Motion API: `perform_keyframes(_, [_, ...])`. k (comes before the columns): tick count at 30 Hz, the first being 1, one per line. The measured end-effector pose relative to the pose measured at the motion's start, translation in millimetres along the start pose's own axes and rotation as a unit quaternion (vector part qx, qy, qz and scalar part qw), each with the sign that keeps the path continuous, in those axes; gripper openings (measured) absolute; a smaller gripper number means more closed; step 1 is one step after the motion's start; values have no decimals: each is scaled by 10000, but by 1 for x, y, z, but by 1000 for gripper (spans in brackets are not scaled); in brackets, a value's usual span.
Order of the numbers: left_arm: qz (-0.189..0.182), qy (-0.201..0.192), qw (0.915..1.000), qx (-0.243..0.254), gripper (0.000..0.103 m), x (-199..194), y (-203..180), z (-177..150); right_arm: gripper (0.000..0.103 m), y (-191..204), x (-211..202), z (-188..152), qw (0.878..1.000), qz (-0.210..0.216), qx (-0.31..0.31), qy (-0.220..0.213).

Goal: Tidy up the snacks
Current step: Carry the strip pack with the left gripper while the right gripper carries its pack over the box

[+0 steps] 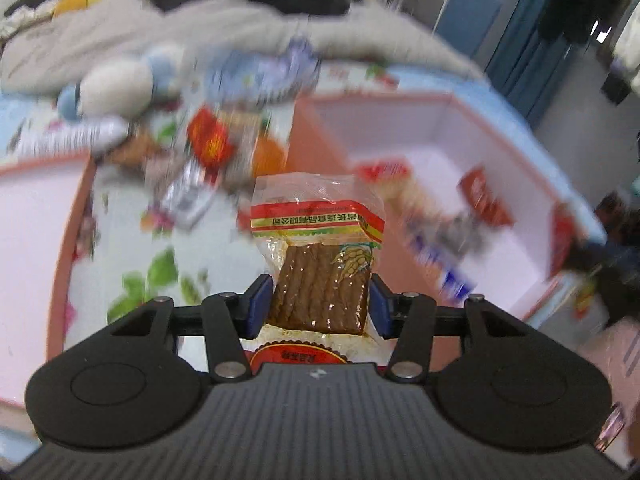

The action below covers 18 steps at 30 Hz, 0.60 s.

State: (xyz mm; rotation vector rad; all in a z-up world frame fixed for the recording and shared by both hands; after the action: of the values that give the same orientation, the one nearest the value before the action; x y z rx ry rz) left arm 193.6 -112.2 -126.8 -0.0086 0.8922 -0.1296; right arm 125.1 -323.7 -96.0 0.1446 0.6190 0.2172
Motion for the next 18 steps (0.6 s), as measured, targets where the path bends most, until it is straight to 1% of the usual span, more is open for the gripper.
perform_keyframes(4, [-296, -324, 9990, -75, 56, -15, -22, 43, 48, -13, 5, 15, 9999, -98, 6, -73])
perform_keyframes(8, [-603, -456, 9971, 115, 56, -14, -54, 74, 48, -30, 15, 27, 9997, -194, 75, -97])
perform_keyframes(10, [-740, -414, 9961, 227, 56, -6, -70, 82, 48, -38, 21, 28, 9997, -224, 113, -72])
perform_keyframes(13, [-820, -284, 9957, 321, 56, 14, -91, 91, 48, -51, 34, 28, 9994, -252, 234, 49])
perform_keyframes(18, [-804, -58, 9960, 373, 56, 54, -110, 101, 48, -76, 59, 28, 9985, -320, 396, 195])
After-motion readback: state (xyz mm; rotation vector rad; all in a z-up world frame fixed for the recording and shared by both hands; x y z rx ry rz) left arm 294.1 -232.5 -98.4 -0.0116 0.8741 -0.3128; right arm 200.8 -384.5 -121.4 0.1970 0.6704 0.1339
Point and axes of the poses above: each gripper's, at about its wrist camera, not at the fingertips, and x roughly the way its jaws point, y to its left, z to its top, the point moved 6 cm from there along x, roughly the way its jaws point, and after that the axes turned 9 degrees about z, right-handed, at the moved point
